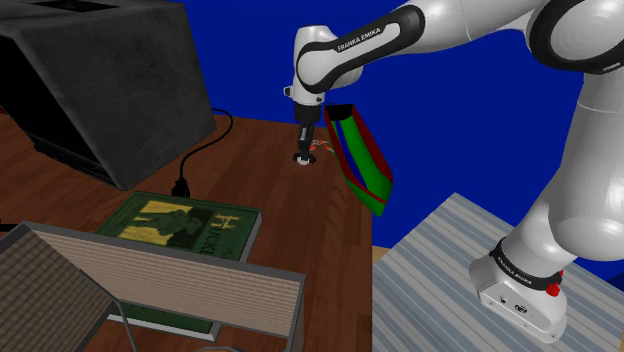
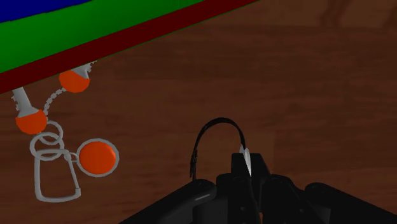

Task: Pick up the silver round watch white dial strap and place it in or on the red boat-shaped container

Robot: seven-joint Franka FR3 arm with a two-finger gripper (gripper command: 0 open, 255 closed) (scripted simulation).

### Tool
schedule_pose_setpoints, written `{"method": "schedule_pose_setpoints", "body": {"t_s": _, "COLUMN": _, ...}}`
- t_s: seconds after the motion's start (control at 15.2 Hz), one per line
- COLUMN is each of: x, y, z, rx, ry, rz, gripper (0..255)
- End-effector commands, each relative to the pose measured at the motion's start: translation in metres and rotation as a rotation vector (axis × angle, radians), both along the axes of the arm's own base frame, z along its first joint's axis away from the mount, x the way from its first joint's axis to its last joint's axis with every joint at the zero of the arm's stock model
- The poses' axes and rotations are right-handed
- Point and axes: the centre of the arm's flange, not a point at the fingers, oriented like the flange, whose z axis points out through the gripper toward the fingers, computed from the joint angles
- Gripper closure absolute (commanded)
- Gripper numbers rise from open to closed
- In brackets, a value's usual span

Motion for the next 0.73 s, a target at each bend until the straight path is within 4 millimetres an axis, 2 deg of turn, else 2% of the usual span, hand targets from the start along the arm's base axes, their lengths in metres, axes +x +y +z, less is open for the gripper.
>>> {"method": "schedule_pose_setpoints", "body": {"t_s": 0.0, "x": 0.001, "y": -0.001, "z": 0.009, "rx": 0.0, "ry": 0.0, "rz": 0.0, "gripper": 255}}
{"method": "schedule_pose_setpoints", "body": {"t_s": 0.66, "x": 0.001, "y": -0.001, "z": 0.062, "rx": 0.0, "ry": 0.0, "rz": 0.0, "gripper": 255}}
